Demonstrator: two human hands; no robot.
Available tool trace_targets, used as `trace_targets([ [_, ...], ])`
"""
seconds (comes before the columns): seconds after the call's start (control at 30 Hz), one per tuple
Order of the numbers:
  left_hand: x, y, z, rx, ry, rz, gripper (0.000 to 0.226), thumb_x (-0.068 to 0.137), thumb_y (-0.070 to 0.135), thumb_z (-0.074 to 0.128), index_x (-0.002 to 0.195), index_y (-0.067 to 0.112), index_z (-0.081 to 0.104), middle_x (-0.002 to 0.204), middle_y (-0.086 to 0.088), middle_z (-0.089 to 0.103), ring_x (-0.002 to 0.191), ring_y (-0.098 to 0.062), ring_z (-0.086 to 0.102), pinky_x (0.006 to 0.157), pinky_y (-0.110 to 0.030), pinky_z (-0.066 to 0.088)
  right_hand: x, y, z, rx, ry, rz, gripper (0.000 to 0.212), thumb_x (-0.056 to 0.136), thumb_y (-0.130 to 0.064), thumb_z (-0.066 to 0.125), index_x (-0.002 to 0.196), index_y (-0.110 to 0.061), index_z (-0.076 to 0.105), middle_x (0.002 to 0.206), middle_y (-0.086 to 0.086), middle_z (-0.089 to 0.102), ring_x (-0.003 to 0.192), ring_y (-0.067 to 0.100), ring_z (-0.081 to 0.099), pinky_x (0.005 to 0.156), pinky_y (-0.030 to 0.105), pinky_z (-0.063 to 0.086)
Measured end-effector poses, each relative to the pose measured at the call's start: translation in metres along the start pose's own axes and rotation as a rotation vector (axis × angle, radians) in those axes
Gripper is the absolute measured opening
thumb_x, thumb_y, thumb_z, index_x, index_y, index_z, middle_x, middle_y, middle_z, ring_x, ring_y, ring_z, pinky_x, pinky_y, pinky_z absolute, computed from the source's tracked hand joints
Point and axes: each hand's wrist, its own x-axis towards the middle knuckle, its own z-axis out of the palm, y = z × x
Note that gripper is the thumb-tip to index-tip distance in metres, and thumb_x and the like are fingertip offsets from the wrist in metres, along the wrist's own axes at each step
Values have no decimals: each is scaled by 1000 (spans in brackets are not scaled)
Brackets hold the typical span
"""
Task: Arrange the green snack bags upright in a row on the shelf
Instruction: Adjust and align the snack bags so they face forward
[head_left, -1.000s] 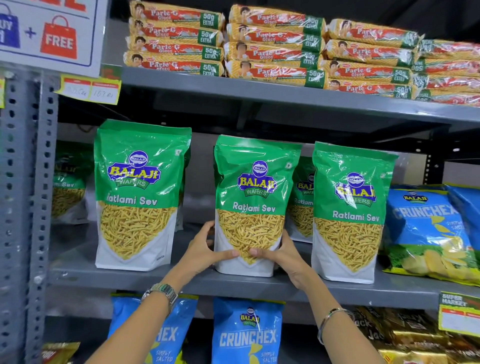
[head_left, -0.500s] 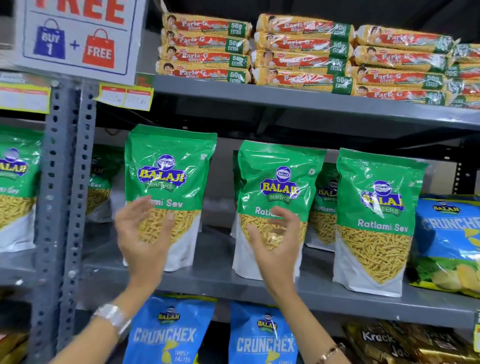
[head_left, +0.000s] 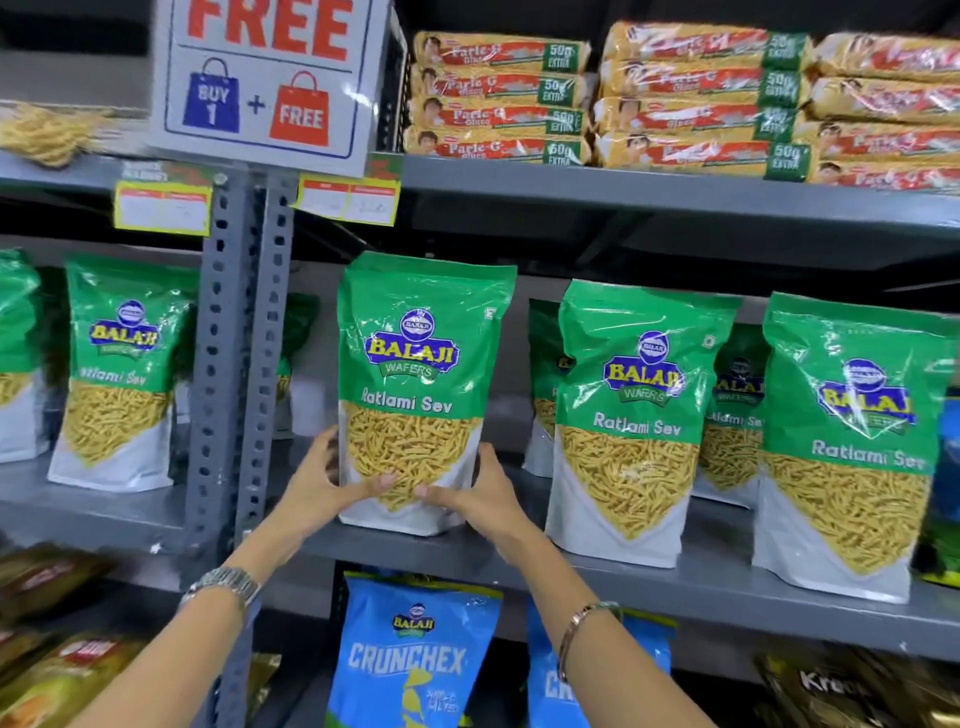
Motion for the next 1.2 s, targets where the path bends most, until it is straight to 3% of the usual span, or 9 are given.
trace_targets([
  [0.17,-4,4,-6,-19,13,29,129,21,65,83,133,26,32,123,-3,55,111,-21,55,94,-38,46,4,-2,10,34,-9,26,122,38,-56,83,142,-26,27,145,1,43,131,23,43,103,44,43],
  [0.3,-11,12,-2,-26,33,2,141,17,69,80,138,26,24,131,-2,47,125,-22,45,103,-39,38,-4,-2,8,49,28,-9,102,53,-44,84,137,-21,32,139,-2,48,124,17,47,103,38,43],
  [0.37,-22,20,11,-33,244,50,145,22,72,77,143,22,16,145,0,33,135,-18,31,110,-38,27,-16,-7,3,-14,254,-179,84,64,-41,80,134,-20,37,129,-11,47,118,8,46,102,29,41],
  [0.47,-48,44,61,-66,529,421,93,58,44,79,136,23,31,135,7,40,128,-6,37,109,-25,30,-40,-21,-29,-124,852,-556,59,75,-36,70,125,-12,48,120,-6,50,113,10,48,100,25,37],
  [0.57,-56,68,130,-63,194,528,73,68,19,78,127,32,37,130,14,46,121,-1,46,96,-12,38,-51,-21,-87,-99,1168,-597,62,76,-39,68,126,-9,46,126,5,51,117,15,46,102,29,35],
  [0.67,-41,62,176,-27,-129,361,90,69,32,78,138,36,20,147,12,30,136,-9,29,109,-29,34,-56,-8,-147,29,1050,-295,73,76,-39,70,136,-13,36,140,6,41,129,17,38,104,28,29],
  [0.77,-30,59,196,-8,-205,256,107,69,33,78,145,31,2,147,21,9,141,-9,13,109,-24,16,-64,9,-180,185,729,-93,75,78,-30,71,139,-11,32,137,4,42,123,15,40,97,26,31],
  [0.9,-21,56,201,-18,-263,165,106,70,30,78,145,30,4,154,10,16,141,-16,20,111,-34,24,-63,32,-187,143,389,72,63,70,-20,77,123,-5,46,116,1,62,110,21,56,78,22,42],
  [1.2,-9,43,177,34,-232,92,99,64,31,81,142,29,21,147,-1,37,130,-22,40,105,-41,39,-54,35,-168,178,338,48,52,68,-10,79,109,-16,47,99,-4,62,90,8,59,76,23,47],
])
